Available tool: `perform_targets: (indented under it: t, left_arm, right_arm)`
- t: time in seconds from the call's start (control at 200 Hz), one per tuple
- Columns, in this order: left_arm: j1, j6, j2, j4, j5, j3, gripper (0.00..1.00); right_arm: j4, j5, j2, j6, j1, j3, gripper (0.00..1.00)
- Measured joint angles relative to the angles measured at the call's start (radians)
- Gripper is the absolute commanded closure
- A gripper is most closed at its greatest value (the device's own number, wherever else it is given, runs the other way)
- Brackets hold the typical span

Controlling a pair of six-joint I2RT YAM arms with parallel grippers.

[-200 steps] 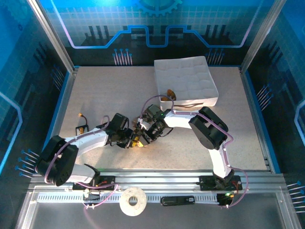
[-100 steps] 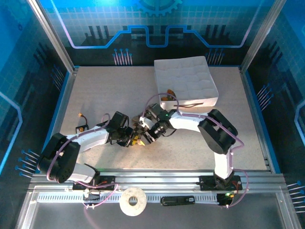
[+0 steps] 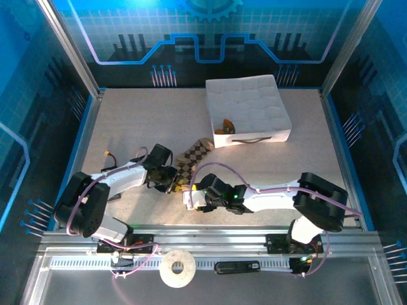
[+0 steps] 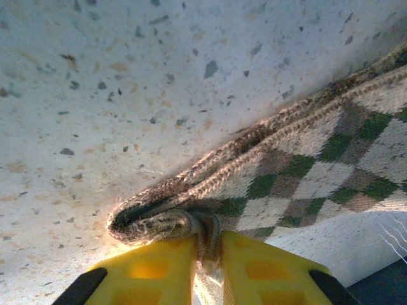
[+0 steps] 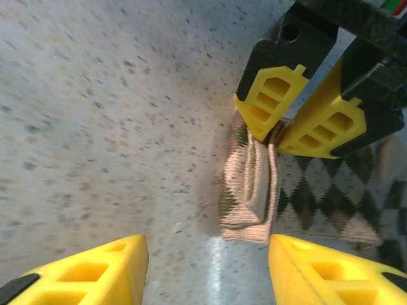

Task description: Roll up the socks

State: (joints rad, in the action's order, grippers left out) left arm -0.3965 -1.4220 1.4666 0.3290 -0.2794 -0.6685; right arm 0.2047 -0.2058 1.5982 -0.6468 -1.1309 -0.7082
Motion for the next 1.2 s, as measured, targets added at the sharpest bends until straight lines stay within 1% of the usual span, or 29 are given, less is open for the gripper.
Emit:
perform_targets:
  t: [0.11, 0.185, 0.225, 0.315, 0.42, 0.47, 0.515, 0.625, 0.685, 0.745, 0.87, 0.94, 1.021, 1.201]
  left_arm:
    - [0.007, 0.014, 0.011, 0.014, -0.008, -0.012, 0.82]
    - [0.011, 0.018, 0.016, 0.018, -0.015, -0.015, 0.82]
    - [0.013, 0.019, 0.018, 0.019, -0.018, -0.016, 0.82]
    - [0.019, 0.03, 0.021, 0.022, -0.026, -0.018, 0.82]
    - [0.03, 0.042, 0.021, 0.033, -0.028, -0.024, 0.81]
    - [0.038, 0.047, 0.021, 0.041, -0.023, -0.031, 0.77]
    - [0.046, 0.059, 0.019, 0.052, -0.015, -0.039, 0.72]
    - [0.067, 0.075, -0.008, 0.107, 0.006, -0.07, 0.53]
    - [0.083, 0.084, -0.044, 0.15, 0.019, -0.09, 0.48]
    - [0.106, 0.088, -0.089, 0.188, 0.031, -0.109, 0.44]
    - [0.166, 0.09, -0.177, 0.253, 0.056, -0.129, 0.44]
    - [0.187, 0.09, -0.208, 0.289, 0.066, -0.126, 0.45]
    - [0.193, 0.089, -0.239, 0.303, 0.066, -0.103, 0.48]
    - [0.183, 0.085, -0.304, 0.29, 0.043, 0.002, 0.49]
  right_arm:
    - [0.059, -0.094, 0.09, -0.101, -0.019, -0.032, 0.55]
    - [0.087, -0.132, 0.143, -0.149, -0.025, -0.055, 0.59]
    - [0.1, -0.146, 0.167, -0.163, -0.025, -0.066, 0.62]
    - [0.108, -0.169, 0.209, -0.179, -0.025, -0.094, 0.75]
    - [0.088, -0.18, 0.248, -0.161, -0.025, -0.136, 0.88]
    - [0.072, -0.183, 0.265, -0.137, -0.021, -0.163, 0.96]
    - [0.048, -0.175, 0.273, -0.121, -0.017, -0.19, 1.0]
    - [-0.031, -0.117, 0.276, -0.053, 0.0, -0.237, 1.0]
    - [-0.077, -0.075, 0.276, -0.013, 0.013, -0.261, 1.0]
    - [-0.122, -0.027, 0.276, 0.026, 0.028, -0.284, 1.0]
    - [-0.218, 0.08, 0.284, 0.106, 0.056, -0.339, 1.0]
    - [-0.259, 0.136, 0.294, 0.149, 0.072, -0.368, 1.0]
    - [-0.297, 0.2, 0.305, 0.192, 0.091, -0.396, 1.0]
    - [-0.378, 0.378, 0.338, 0.296, 0.154, -0.456, 1.0]
